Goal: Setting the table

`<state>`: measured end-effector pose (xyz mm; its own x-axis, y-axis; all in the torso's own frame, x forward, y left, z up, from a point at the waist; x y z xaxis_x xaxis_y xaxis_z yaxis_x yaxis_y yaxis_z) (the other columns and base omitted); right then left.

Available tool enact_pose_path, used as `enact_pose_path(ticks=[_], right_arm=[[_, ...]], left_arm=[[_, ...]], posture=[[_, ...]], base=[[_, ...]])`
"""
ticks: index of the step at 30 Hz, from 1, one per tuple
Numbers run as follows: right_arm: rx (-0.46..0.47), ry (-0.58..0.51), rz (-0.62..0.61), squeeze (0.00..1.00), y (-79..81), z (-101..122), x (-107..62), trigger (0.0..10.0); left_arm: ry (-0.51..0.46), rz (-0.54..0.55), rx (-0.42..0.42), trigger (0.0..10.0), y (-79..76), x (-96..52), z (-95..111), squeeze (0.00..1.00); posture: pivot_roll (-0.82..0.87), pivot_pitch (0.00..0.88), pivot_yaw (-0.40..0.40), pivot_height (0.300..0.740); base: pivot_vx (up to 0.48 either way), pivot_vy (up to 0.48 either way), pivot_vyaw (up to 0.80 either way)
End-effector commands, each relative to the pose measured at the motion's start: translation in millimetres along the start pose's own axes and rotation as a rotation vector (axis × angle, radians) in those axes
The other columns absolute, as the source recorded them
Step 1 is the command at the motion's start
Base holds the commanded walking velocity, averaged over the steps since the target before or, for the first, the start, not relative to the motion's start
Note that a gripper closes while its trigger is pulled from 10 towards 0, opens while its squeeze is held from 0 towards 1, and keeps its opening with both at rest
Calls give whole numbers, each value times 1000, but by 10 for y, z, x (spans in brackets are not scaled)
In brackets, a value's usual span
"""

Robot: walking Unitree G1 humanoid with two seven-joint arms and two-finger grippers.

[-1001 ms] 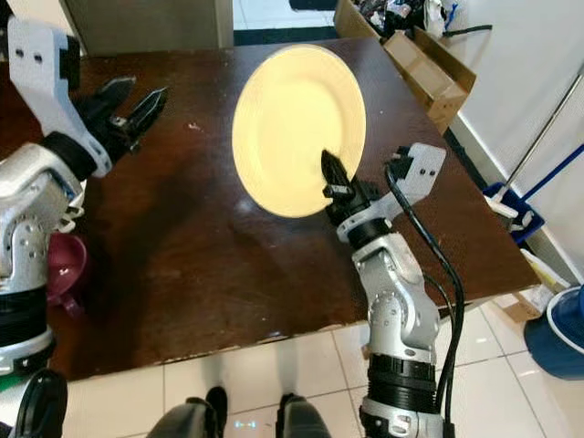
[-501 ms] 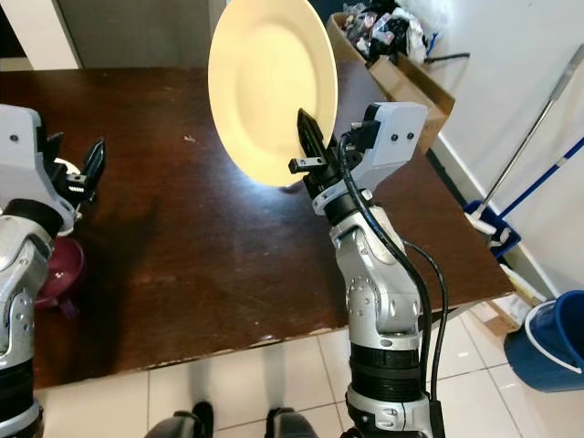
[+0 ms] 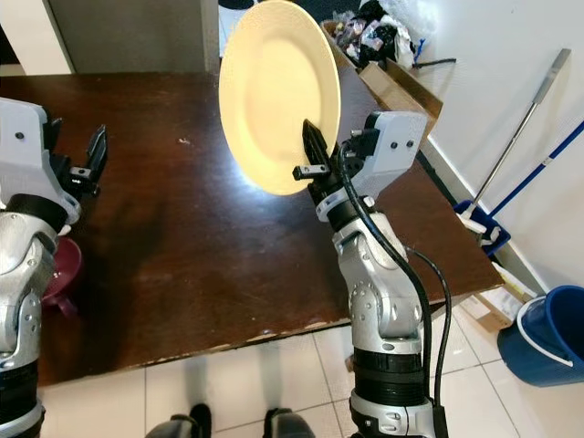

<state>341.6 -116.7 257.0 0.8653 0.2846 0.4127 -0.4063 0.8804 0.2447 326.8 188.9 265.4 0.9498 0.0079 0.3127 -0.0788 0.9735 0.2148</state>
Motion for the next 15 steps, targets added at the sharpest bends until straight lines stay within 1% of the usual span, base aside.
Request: enact_pose_path(ticks=[1, 6, 13, 15], right_arm=[[14, -9, -23, 0, -46, 2, -29, 10000], [100, -23, -11, 0, 12, 5, -28, 10000], [149, -33, -7, 0, 31, 17, -20, 10000], [180, -38, -10, 0, 30, 21, -19, 10000]], left_arm=[[-1, -5, 5, 10000, -10, -11, -11, 0], [-5, -13, 14, 10000, -29, -18, -16, 0], [-5, -22, 20, 10000, -39, -24, -16, 0], [-4, -27, 23, 10000, -42, -25, -17, 0]], posture=[[-98, 63, 4, 740], [-93, 66, 5, 740], [-88, 72, 9, 740], [-84, 74, 14, 740]], base=[[-371, 0, 0], [-370, 0, 0], [-369, 0, 0], [-369, 0, 0]])
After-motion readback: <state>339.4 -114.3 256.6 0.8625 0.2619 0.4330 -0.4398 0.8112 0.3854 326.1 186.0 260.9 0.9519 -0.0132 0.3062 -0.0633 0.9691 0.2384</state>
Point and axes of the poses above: a point about 5 cm out from each wrist's last joint towards the gripper, its own x axis pointing out of the wrist towards the gripper, its own z axis along the axis of the wrist's last joint, y = z × x, the point moved 3 cm from there along x, pointing out of the wrist towards the gripper, and after that the axes turned 2 degrees about x, right-handed, at the moved point
